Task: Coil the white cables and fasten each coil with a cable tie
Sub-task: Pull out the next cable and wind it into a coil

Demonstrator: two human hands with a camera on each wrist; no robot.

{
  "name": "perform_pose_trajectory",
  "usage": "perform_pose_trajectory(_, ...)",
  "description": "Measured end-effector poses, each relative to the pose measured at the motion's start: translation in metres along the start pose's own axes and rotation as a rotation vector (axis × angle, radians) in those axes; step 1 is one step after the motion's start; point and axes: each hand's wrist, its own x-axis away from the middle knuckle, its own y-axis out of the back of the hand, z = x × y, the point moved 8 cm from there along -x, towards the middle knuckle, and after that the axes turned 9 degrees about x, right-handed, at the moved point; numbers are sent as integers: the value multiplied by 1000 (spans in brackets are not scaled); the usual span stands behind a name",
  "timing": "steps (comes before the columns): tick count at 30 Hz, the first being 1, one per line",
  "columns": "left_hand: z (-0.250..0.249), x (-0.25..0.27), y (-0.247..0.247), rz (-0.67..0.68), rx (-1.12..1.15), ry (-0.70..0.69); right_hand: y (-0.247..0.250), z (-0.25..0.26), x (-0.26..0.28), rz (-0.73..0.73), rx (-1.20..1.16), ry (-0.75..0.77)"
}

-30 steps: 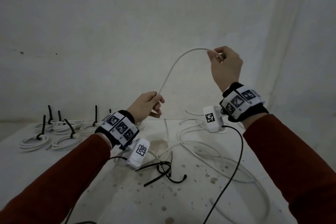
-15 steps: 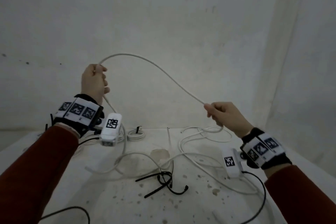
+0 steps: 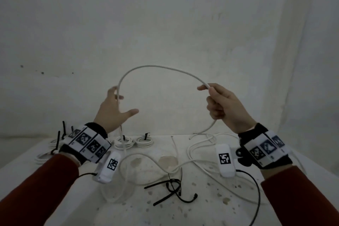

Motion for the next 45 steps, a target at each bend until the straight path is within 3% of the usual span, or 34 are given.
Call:
perform_pose_trajectory(3, -25, 2, 13, -154, -34, -217, -24, 12, -3, 76, 31, 13)
perform_pose_trajectory(7, -62, 10, -2, -26, -76, -542, -47, 19, -6, 119, 25, 10)
perform_pose_trajectory(9, -65, 13, -8, 5, -26, -596, -49, 19, -7, 102, -32, -8)
perform_pose_trajectory(12, -65, 17, -3, -157, -98, -660, -51, 18, -5, 131, -92, -46)
perform_pose_trajectory(14, -72, 18, -11, -110, -140, -712, -57, 19, -2, 183, -73, -48)
perform_pose_trajectory(17, -73, 11, -41, 150, -113, -555, -66, 24, 2, 240, -131, -21)
perform_pose_trajectory(20, -72, 11, -57, 257, 85, -492, -61, 31, 4, 200, -245, -13)
perform_pose_trajectory(25, -58, -4, -35, 86, 147, -344, -43, 20, 13, 137, -199, -164)
perform_pose_trajectory(28, -48, -22, -14, 17, 112, -296, -39, 5, 28, 202, -155, -289)
perform_pose_trajectory(33, -41, -37, 9, -21, -39, -297, -41, 0, 48, 377, -203, -338)
perform_pose_trajectory(35, -41, -38, 7, 21, -64, -289, -47, 10, 49, 481, -441, -306)
perform_pose_trajectory(37, -43, -33, -1, 93, -45, -319, -46, 30, 44, 553, -825, -204)
perform_pose_trajectory(39, -43, -26, -8, 130, 3, -361, -28, 44, 33, 436, -1051, -70)
perform_pose_trajectory(41, -39, -20, -12, 120, 71, -379, -7, 52, 22, 217, -1153, 53)
perform_pose_trajectory(43, -41, -12, -20, 134, 89, -404, 14, 53, 16, -79, -1121, 155)
perform_pose_trajectory(45, -52, 2, -33, 163, 54, -478, 23, 53, 12, -254, -1042, 229)
